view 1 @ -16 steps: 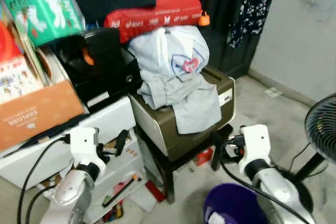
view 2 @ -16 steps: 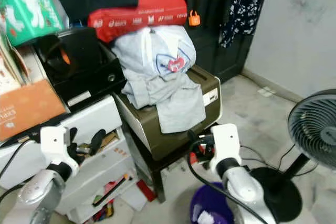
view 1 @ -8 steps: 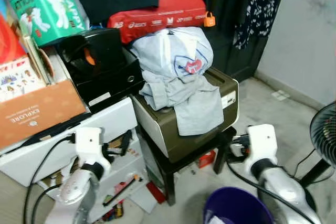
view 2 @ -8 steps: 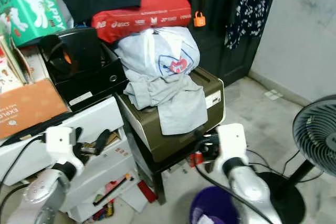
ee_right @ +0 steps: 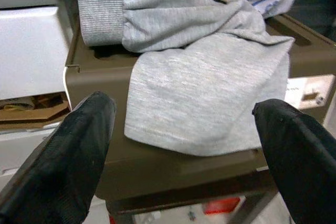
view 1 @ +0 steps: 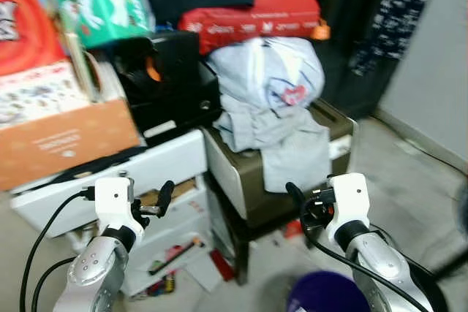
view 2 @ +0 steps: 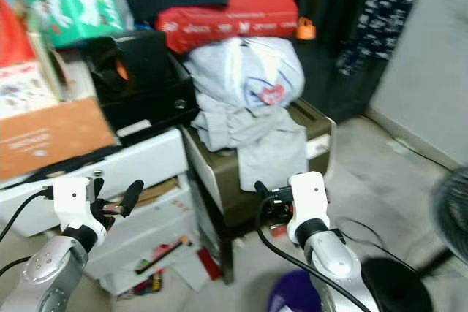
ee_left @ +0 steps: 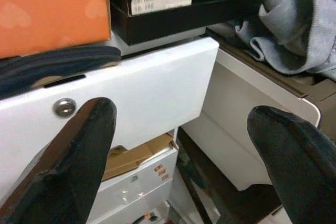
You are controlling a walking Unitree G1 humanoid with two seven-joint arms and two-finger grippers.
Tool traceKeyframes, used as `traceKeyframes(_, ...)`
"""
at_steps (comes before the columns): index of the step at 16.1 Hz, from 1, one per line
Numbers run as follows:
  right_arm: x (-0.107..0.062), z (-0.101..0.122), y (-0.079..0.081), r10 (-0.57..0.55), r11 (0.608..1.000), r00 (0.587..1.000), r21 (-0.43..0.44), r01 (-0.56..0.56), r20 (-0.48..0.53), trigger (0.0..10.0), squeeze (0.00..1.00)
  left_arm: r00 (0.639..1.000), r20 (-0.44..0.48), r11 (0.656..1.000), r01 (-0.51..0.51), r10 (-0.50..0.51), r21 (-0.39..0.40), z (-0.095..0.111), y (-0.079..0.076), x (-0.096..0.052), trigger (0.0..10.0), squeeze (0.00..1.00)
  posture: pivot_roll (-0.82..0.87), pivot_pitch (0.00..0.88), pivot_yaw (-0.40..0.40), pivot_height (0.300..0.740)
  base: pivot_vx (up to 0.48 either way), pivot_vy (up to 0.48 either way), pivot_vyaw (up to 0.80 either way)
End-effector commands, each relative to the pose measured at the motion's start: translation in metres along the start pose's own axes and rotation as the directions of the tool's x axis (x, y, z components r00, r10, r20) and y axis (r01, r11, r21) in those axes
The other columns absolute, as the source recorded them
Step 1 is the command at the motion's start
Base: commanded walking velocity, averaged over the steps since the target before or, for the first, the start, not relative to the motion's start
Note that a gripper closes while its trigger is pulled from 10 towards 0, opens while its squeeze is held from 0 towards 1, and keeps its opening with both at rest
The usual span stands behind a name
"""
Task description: Clean up the room
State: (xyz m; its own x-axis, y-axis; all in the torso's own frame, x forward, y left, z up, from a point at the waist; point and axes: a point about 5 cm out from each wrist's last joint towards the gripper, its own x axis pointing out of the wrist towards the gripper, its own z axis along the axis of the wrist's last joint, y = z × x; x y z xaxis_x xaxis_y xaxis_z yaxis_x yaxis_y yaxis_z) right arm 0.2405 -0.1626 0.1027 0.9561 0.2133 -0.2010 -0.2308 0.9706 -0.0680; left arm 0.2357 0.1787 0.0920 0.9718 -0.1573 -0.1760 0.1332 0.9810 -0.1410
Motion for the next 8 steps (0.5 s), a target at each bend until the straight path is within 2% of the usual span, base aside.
traceKeyframes(1, 0.000, 0.000, -0.003, -0.013, 1.000, 1.000, 0.001, 0.013, -0.006, 10.0, 0.00, 1.000, 0.003, 1.000, 0.016, -0.016, 0.004, 0.002, -0.002, 0.001, 10.0, 0.00, -0.20, 0.000, 0.034, 0.740, 0.000, 0.000, 0.62)
traceKeyframes(5, -0.001, 0.000, -0.004, -0.023, 1.000, 1.000, 0.000, 0.023, -0.007, 10.0, 0.00, 1.000, 0.014, 1.000, 0.003, -0.003, 0.024, 0.004, -0.001, 0.001, 10.0, 0.00, -0.20, 0.000, 0.034, 0.740, 0.000, 0.000, 0.00)
traceKeyframes(6, -0.002, 0.009, -0.007, -0.049, 0.998, 0.998, -0.024, 0.050, 0.036, 10.0, 0.00, 0.998, 0.060, 0.997, -0.039, 0.035, 0.063, 0.012, 0.002, -0.002, 10.0, 0.00, -0.20, 0.000, 0.037, 0.740, 0.000, 0.000, 0.00)
traceKeyframes(8, -0.006, 0.022, -0.012, -0.085, 0.996, 0.994, 0.001, 0.086, 0.070, 10.0, 0.00, 0.994, 0.083, 0.993, -0.082, 0.076, 0.079, 0.019, 0.013, -0.012, 10.0, 0.00, -0.21, 0.000, 0.043, 0.740, 0.000, 0.000, 0.00)
